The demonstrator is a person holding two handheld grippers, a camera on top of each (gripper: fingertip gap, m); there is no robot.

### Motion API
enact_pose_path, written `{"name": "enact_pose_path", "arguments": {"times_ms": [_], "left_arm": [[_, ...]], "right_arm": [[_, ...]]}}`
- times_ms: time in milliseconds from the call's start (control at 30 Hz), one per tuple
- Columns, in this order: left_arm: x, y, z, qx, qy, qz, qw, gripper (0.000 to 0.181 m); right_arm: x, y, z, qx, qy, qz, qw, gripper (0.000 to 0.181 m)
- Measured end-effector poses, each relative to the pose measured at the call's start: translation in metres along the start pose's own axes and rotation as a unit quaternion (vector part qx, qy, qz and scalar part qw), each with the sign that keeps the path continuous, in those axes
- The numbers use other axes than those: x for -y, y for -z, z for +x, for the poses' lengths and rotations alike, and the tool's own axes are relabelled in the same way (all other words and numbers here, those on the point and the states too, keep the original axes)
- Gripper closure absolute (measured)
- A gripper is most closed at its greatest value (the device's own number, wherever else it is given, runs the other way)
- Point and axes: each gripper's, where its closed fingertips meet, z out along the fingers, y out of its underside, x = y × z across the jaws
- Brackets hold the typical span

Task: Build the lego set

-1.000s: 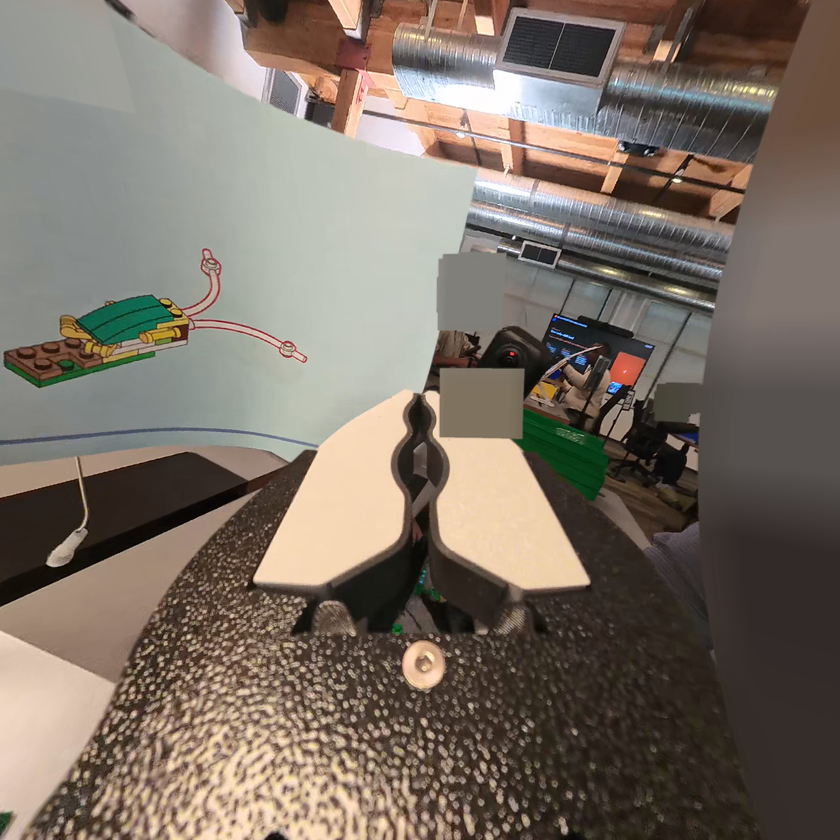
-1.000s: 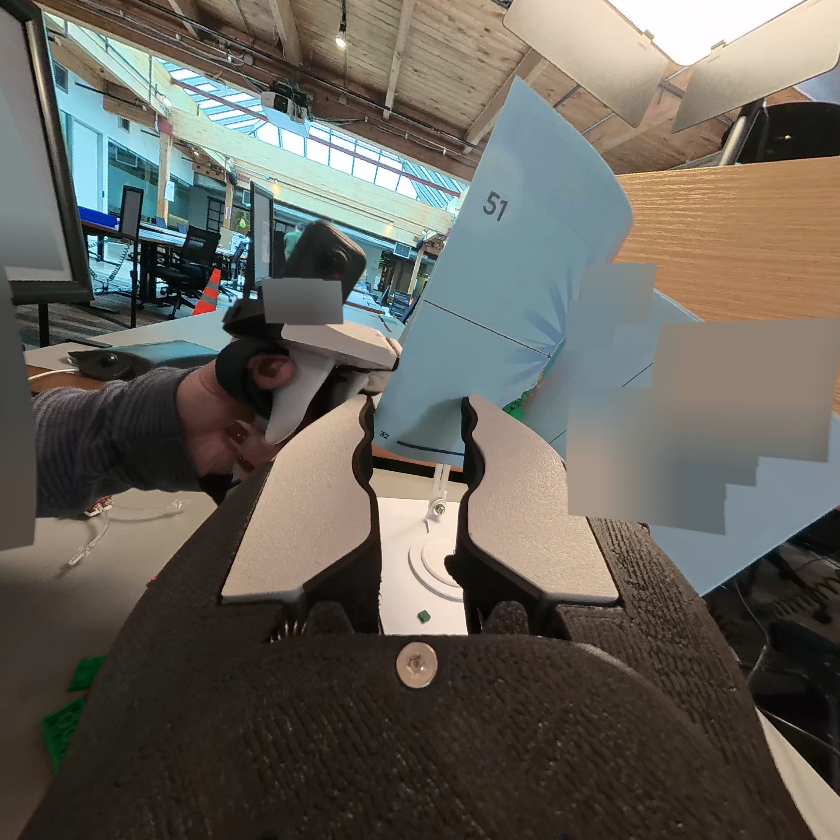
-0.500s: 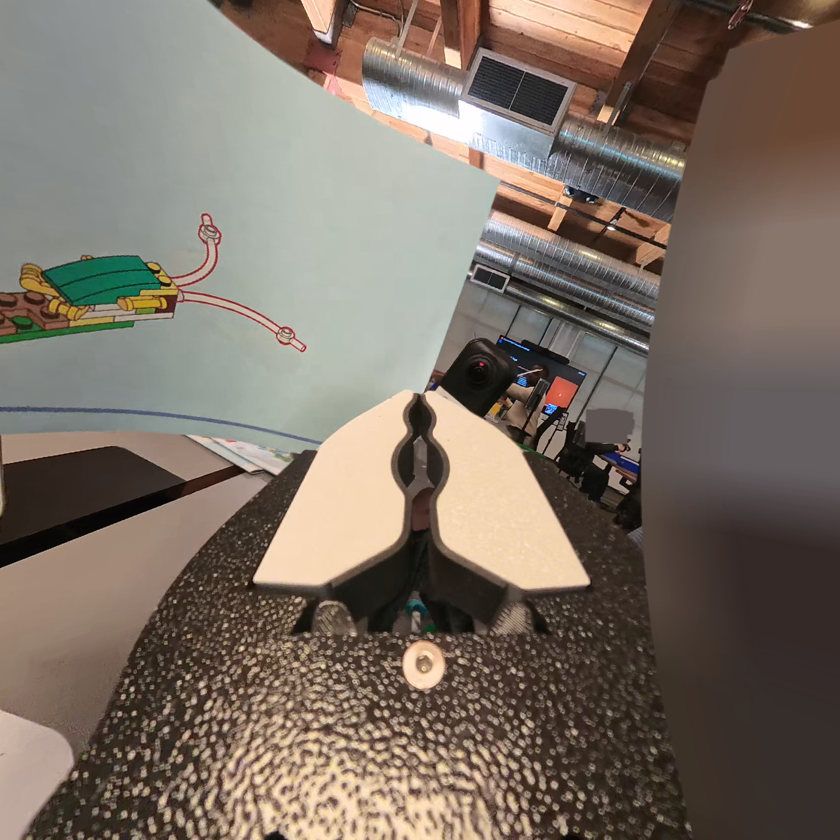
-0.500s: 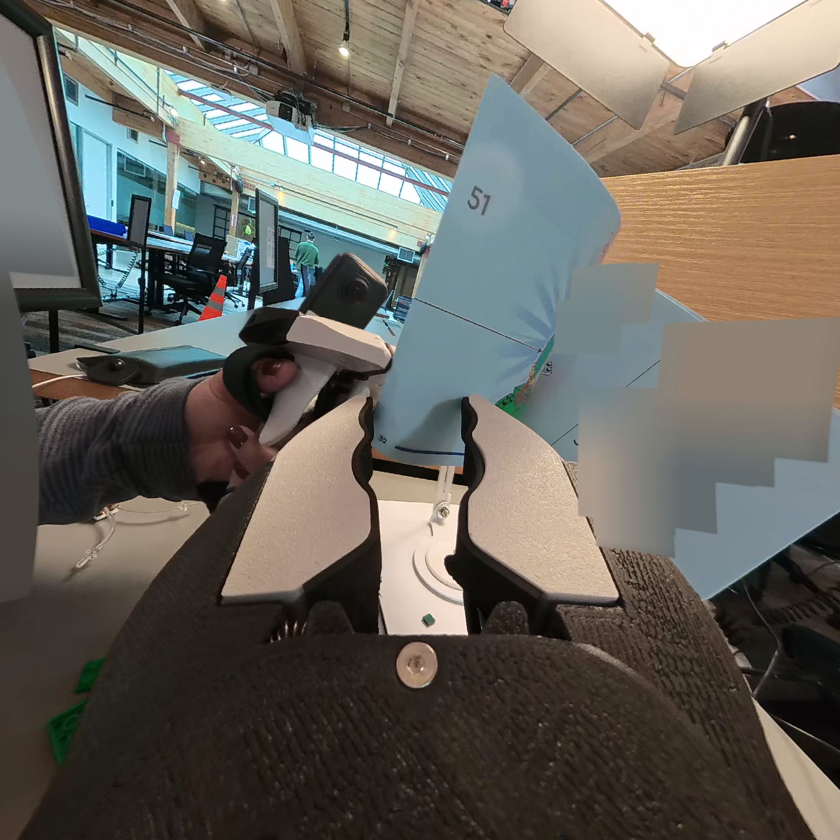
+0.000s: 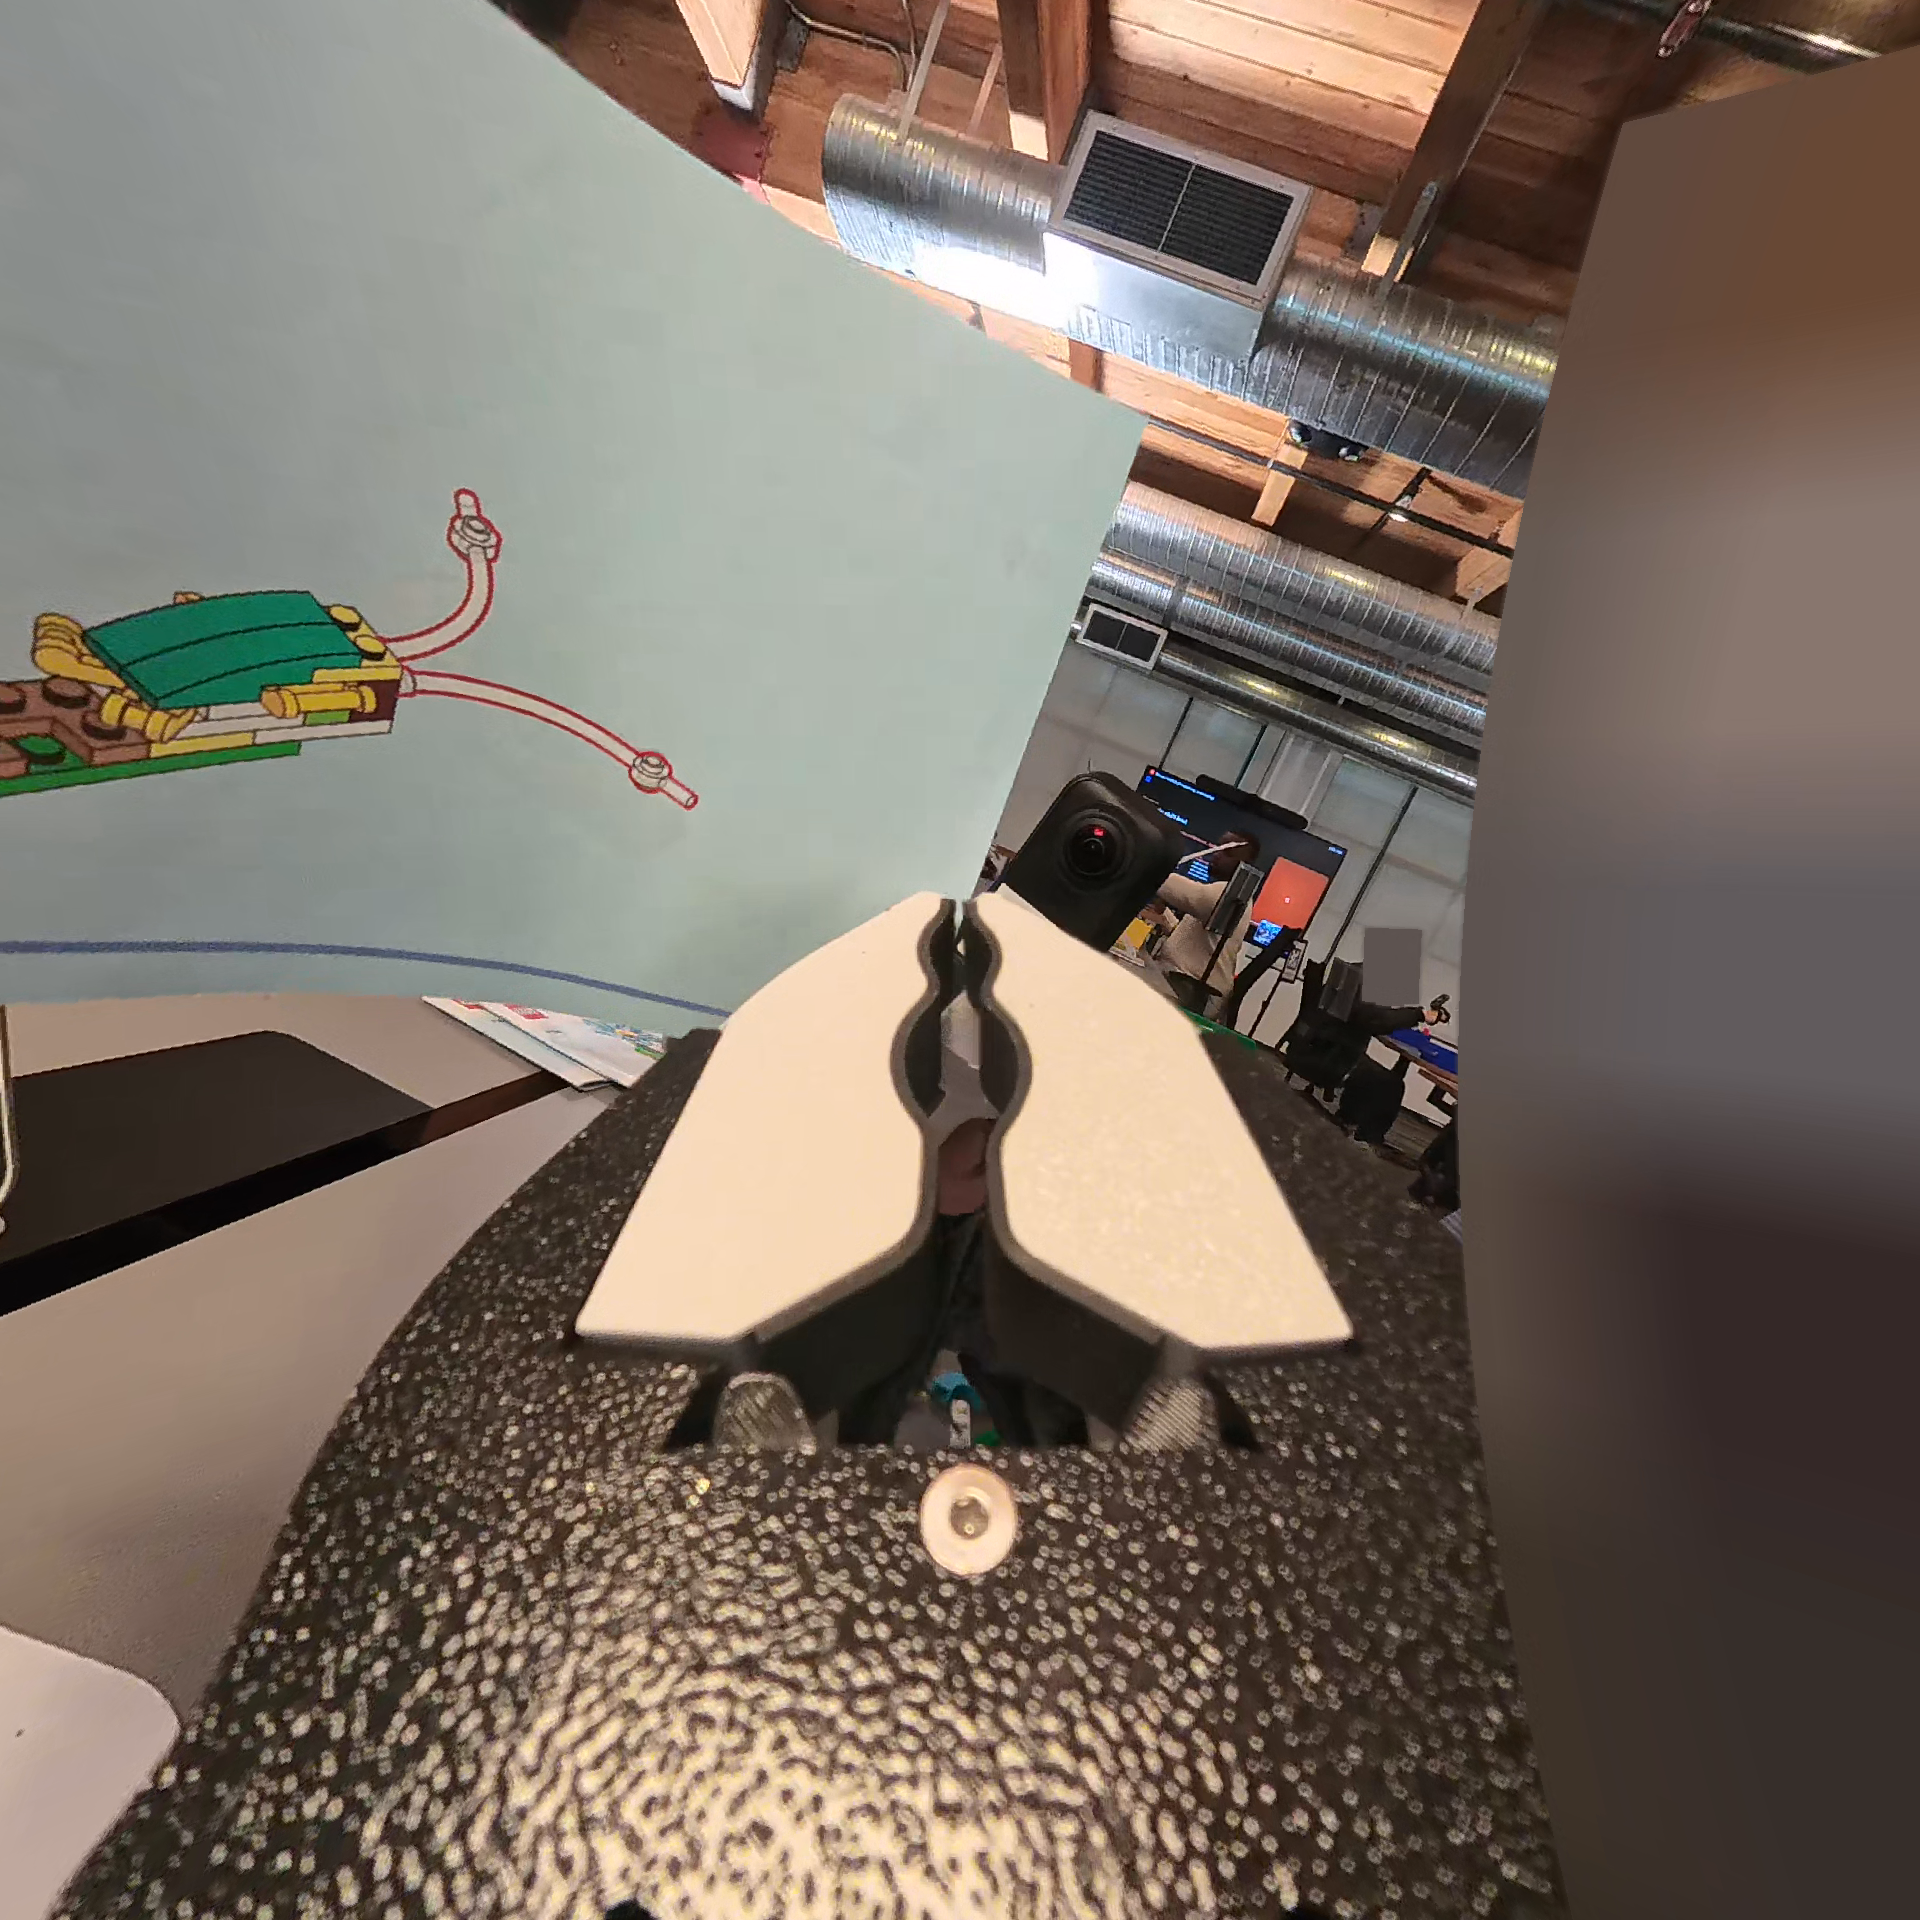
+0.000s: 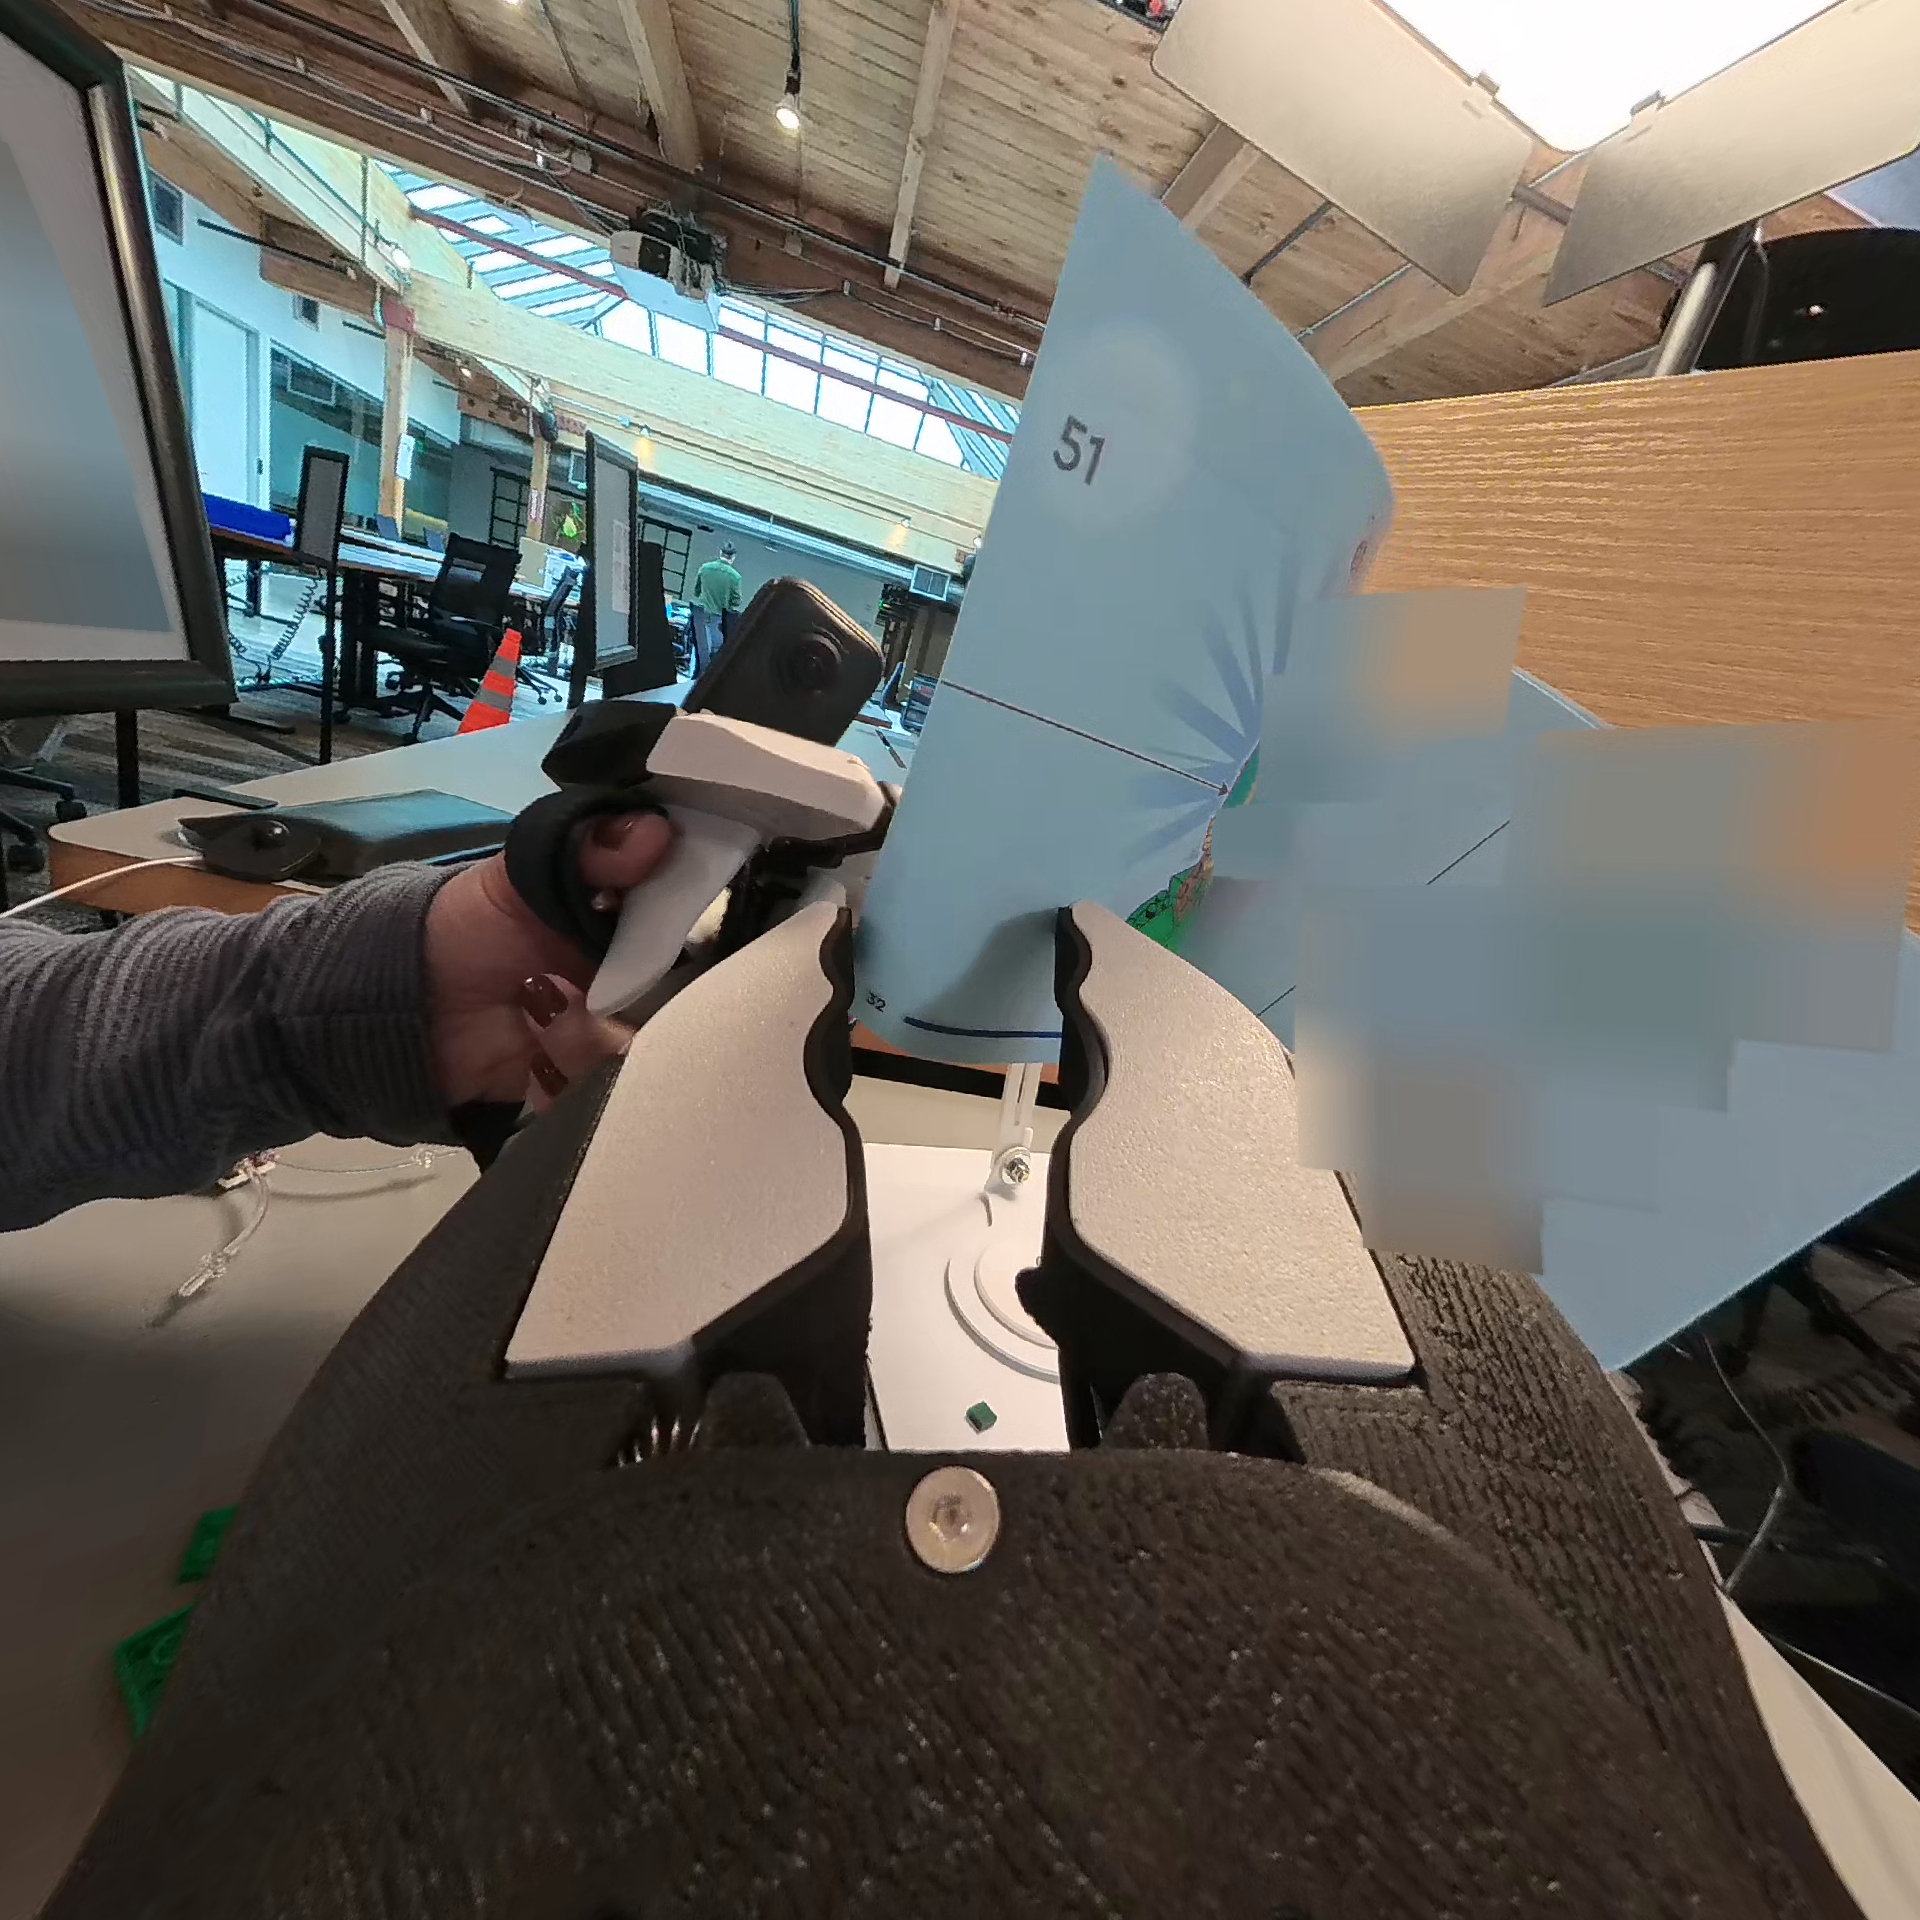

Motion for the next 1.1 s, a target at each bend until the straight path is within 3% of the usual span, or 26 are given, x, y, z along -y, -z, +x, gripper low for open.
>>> {"name": "enact_pose_path", "arguments": {"times_ms": [233, 367, 500, 733, 900, 1100], "left_arm": [[-0.0008, -0.0003, -0.0006, 0.005, -0.006, -0.004, 1.000, 0.181], [-0.0011, -0.0003, 0.0020, 0.000, -0.016, -0.006, 1.000, 0.172], [-0.0018, 0.0000, 0.0031, -0.005, -0.018, -0.008, 1.000, 0.181], [-0.0013, 0.0000, 0.0005, 0.006, -0.026, -0.005, 1.000, 0.181], [0.0024, 0.0024, -0.0037, 0.033, -0.050, 0.005, 0.998, 0.163], [0.0021, 0.0021, -0.0032, 0.036, -0.070, 0.007, 0.997, 0.174]], "right_arm": [[-0.0011, -0.0009, -0.0010, 0.002, 0.000, -0.002, 1.000, 0.146], [-0.0006, -0.0003, -0.0002, 0.000, -0.001, -0.001, 1.000, 0.146], [-0.0005, -0.0001, 0.0000, 0.000, -0.001, 0.000, 1.000, 0.146], [-0.0010, -0.0004, -0.0002, 0.001, -0.001, -0.002, 1.000, 0.146], [-0.0005, 0.0000, 0.0002, 0.000, -0.002, -0.001, 1.000, 0.146], [-0.0013, -0.0009, -0.0009, 0.003, -0.002, -0.002, 1.000, 0.146]]}}
